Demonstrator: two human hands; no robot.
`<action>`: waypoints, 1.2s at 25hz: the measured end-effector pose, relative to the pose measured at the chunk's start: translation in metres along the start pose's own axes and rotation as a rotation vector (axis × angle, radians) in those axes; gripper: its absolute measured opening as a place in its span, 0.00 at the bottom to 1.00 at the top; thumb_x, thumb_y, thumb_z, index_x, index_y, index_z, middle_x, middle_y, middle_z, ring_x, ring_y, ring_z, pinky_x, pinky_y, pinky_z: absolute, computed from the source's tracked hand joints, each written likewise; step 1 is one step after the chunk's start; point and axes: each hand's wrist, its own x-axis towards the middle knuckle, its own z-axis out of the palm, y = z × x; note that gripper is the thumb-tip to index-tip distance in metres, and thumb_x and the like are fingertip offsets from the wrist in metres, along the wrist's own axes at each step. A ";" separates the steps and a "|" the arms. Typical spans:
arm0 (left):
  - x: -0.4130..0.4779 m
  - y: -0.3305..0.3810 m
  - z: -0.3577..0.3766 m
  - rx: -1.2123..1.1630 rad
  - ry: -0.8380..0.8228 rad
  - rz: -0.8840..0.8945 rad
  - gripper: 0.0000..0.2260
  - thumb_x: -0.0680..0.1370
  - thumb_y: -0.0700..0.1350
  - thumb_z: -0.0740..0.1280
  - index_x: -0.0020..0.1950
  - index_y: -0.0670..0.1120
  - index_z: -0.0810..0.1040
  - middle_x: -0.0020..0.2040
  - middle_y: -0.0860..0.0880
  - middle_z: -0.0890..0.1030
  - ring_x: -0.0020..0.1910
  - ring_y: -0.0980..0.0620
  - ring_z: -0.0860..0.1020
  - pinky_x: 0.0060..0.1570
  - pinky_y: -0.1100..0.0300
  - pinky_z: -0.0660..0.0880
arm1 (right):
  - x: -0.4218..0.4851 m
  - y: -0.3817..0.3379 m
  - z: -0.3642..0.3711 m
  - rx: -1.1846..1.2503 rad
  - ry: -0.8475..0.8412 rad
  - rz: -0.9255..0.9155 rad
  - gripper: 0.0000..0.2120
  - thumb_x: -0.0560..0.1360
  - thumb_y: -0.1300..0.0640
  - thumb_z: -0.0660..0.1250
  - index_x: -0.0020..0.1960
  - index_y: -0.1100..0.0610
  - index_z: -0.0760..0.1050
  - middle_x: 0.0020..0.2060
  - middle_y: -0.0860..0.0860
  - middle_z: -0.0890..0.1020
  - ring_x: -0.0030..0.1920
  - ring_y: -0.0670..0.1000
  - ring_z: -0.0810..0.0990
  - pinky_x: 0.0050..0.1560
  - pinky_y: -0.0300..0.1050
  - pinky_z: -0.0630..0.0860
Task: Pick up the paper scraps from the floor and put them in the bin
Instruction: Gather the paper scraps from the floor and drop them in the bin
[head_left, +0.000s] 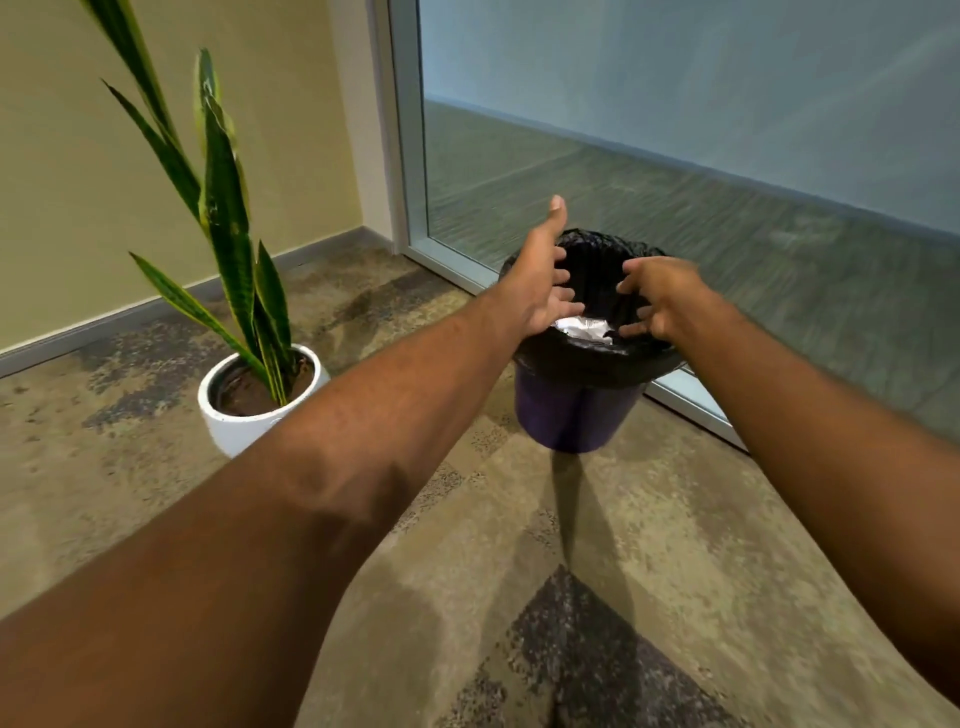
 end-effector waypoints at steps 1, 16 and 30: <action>-0.002 0.002 -0.005 0.014 -0.005 0.014 0.44 0.79 0.71 0.61 0.83 0.40 0.61 0.81 0.32 0.63 0.79 0.29 0.64 0.75 0.34 0.68 | -0.001 0.000 0.005 0.044 0.016 -0.017 0.17 0.81 0.66 0.64 0.67 0.56 0.79 0.57 0.56 0.77 0.59 0.59 0.74 0.50 0.60 0.81; -0.171 0.045 -0.261 0.638 0.204 -0.171 0.20 0.81 0.60 0.66 0.36 0.49 0.77 0.37 0.48 0.80 0.33 0.49 0.81 0.34 0.60 0.74 | -0.142 0.056 0.228 0.018 -0.504 -0.093 0.09 0.78 0.69 0.67 0.52 0.58 0.83 0.36 0.53 0.83 0.30 0.47 0.81 0.34 0.42 0.81; -0.396 -0.042 -0.506 1.858 0.050 -0.678 0.42 0.69 0.53 0.83 0.79 0.48 0.69 0.71 0.45 0.78 0.70 0.43 0.76 0.69 0.49 0.75 | -0.242 0.198 0.379 -0.258 -0.852 0.116 0.07 0.79 0.68 0.69 0.56 0.62 0.83 0.44 0.59 0.86 0.41 0.54 0.86 0.50 0.54 0.87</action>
